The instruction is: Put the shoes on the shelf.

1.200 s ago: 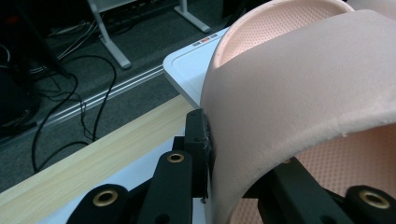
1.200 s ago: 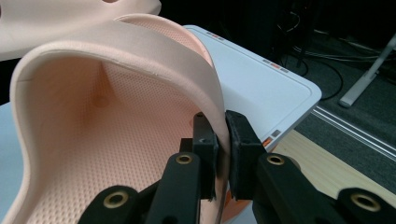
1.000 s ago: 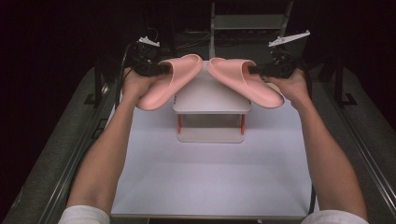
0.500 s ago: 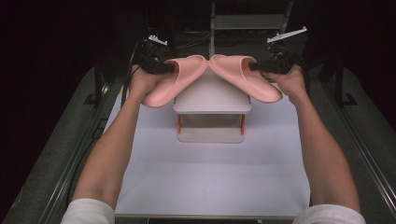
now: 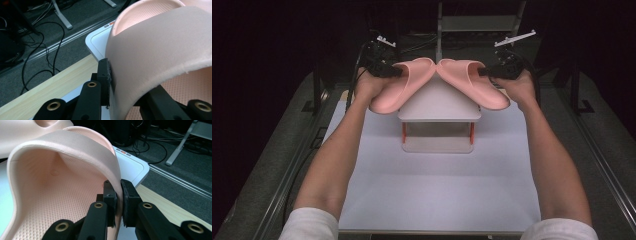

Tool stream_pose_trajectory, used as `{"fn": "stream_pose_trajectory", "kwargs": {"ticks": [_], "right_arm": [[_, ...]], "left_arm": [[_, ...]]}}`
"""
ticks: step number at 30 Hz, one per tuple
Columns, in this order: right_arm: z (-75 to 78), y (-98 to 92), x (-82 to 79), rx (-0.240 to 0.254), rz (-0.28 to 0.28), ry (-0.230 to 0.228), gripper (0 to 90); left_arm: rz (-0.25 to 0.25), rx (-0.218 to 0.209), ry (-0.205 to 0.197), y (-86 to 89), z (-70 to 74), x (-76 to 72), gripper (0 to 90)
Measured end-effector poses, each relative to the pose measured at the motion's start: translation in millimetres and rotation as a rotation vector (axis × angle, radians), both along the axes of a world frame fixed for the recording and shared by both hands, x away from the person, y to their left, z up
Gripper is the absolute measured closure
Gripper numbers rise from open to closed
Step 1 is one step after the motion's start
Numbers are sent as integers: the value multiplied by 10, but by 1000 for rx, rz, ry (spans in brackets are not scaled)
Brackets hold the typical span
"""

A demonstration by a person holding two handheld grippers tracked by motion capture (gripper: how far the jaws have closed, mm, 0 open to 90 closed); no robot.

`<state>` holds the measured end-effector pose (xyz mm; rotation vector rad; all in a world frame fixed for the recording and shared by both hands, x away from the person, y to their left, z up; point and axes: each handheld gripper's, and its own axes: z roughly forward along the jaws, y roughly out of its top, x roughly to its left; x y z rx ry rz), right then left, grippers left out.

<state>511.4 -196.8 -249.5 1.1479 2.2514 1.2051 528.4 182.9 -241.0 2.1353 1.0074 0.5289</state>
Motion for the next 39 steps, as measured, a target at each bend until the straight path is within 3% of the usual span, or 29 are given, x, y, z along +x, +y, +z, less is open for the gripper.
{"fn": "stream_pose_trajectory", "kwargs": {"ticks": [6,17,39], "right_arm": [[-11,9,-4,7,-12,2,826],[17,35,-23,23,-31,1,812],[-33,129,-11,34,-48,31,771]], "left_arm": [[5,-1,-3,-51,17,-9,738],[17,-57,20,-98,13,-11,689],[39,-71,50,-201,-72,23,625]]}}
